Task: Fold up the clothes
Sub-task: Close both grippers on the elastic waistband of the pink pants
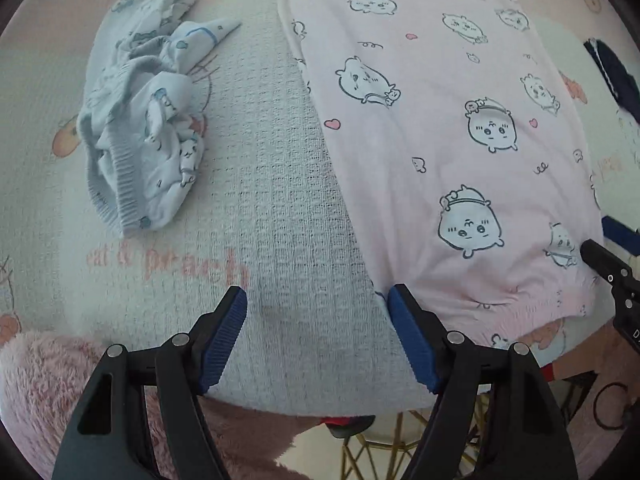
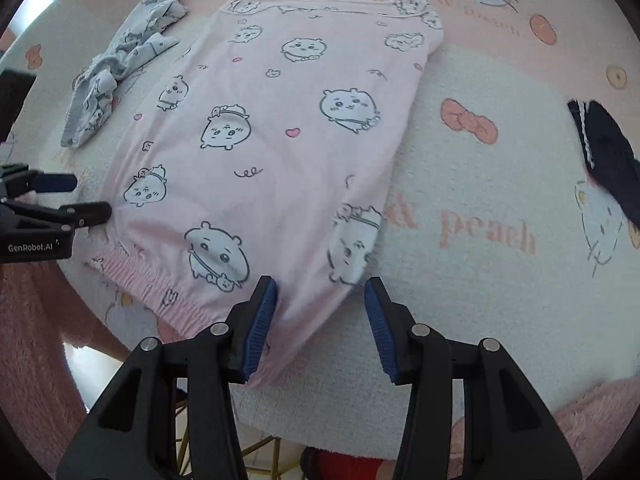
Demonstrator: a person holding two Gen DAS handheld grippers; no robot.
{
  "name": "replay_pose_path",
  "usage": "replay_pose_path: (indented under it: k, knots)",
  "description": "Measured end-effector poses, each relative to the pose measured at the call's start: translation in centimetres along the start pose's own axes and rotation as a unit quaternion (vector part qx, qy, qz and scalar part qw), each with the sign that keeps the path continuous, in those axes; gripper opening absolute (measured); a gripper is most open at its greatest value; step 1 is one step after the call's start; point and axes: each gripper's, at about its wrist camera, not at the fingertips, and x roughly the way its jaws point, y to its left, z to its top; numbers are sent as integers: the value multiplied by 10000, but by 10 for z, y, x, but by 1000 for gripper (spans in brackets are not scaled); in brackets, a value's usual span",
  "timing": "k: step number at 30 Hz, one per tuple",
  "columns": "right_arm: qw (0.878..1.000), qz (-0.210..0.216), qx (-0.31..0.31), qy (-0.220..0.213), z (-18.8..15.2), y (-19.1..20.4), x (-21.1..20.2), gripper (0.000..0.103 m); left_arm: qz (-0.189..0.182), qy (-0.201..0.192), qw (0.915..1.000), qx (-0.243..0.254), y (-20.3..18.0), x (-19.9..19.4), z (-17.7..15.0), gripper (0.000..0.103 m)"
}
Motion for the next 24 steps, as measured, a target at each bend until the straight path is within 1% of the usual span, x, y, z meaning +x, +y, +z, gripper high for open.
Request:
replay_pose_path:
  k: [1,2,3,4,6,8,12,15,16,17,18,19,21,24]
  knots:
    - [10000,23,29,-1,-4,-2,-3,46,-134,-66,9998,-143,1,-7,-5,76]
    - [10000,47,58,-3,-8,-4,-5,46,-492,-180,9983,-252,-1,-14,-9,76]
    - [9999,71,87,-4,-11,-6,-8,46,-700,-226,9969,-284,-5,-18,-14,76]
    - [9999,94,116,-6,-15,-8,-10,46,-715,-225,9969,-219,-9,-17,-19,76]
    - [9997,141,174,-8,-23,-13,-15,46,-257,21,9997,42,-15,-5,-32,76]
    - [9996,184,230,-11,-30,-17,-20,46,-190,93,9998,-64,-9,-3,-43,76]
    - [9998,-203,51,29,-44,-23,-22,46,-588,48,9968,-547,13,-17,-58,76]
    - [9988,-483,-76,57,-55,-27,-24,46,-890,15,9919,-910,29,-28,-68,76]
    - [9996,-284,70,31,-57,-30,-26,46,-1578,129,9797,-1233,37,-24,-75,76]
    - [9994,66,331,-48,-58,-34,-31,46,-1803,190,9735,-1393,41,-21,-80,76]
    - [9962,523,684,-155,-59,-40,-37,46,-2025,251,9666,-1552,45,-18,-86,76]
    - [9898,986,999,-237,-59,-45,-41,46,-2245,311,9589,-1709,48,-15,-92,76]
    - [9811,1438,1269,-252,-61,-49,-46,46,-2273,334,9597,-1617,53,-13,-82,76]
    - [9905,992,942,-138,-61,-39,-43,46,-2314,368,9608,-1479,59,-8,-67,75]
